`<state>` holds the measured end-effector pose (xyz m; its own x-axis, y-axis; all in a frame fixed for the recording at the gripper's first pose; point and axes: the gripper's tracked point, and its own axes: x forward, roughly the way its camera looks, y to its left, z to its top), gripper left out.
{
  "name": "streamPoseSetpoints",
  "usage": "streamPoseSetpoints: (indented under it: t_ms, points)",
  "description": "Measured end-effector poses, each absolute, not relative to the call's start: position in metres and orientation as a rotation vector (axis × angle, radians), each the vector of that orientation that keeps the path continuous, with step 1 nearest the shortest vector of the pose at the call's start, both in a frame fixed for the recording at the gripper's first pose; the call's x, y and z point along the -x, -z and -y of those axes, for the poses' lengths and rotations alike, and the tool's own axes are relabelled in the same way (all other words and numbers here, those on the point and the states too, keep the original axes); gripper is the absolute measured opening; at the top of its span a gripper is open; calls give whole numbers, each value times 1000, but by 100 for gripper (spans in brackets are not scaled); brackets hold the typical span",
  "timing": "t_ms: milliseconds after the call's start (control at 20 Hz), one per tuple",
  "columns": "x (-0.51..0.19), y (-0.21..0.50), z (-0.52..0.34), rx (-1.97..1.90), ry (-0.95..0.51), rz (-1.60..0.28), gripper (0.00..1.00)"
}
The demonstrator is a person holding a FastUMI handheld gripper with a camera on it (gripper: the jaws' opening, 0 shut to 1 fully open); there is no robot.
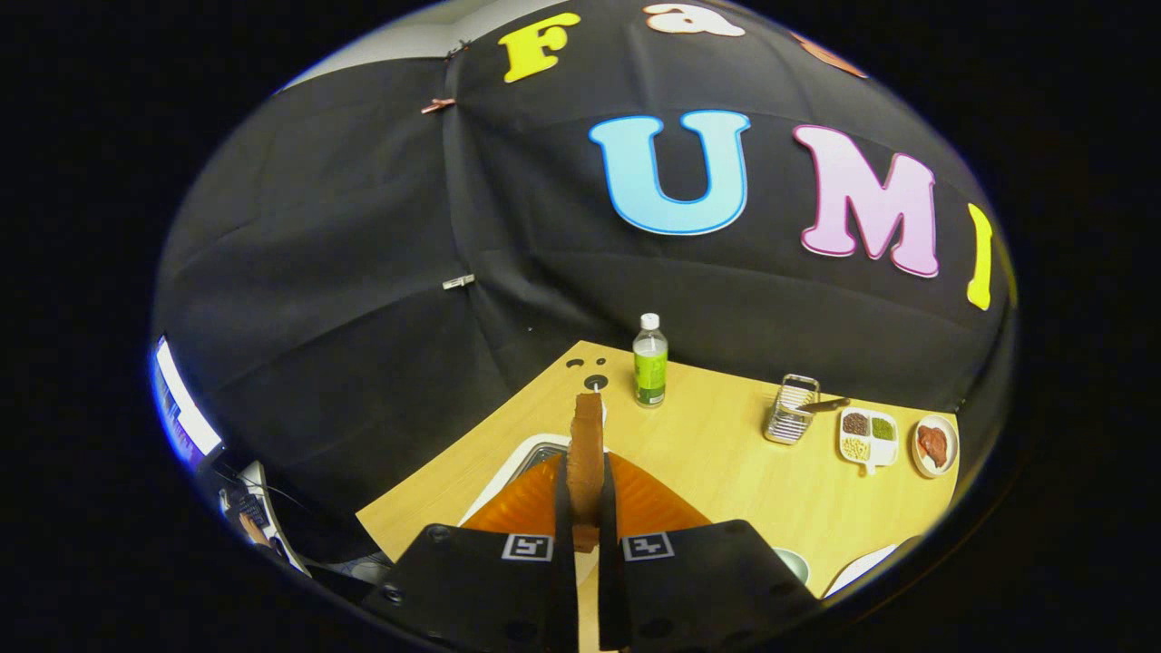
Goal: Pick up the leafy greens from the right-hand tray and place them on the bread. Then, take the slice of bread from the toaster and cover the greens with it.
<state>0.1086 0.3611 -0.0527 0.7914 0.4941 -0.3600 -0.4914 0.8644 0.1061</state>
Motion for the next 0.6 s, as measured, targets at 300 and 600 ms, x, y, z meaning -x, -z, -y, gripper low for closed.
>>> streamPoseSetpoints:
  t_ms: [300, 600]
  points:
    - [-103, 77, -277, -30, -401, -462, 13]
    - [-93, 118, -226, -172, -330, -561, 13]
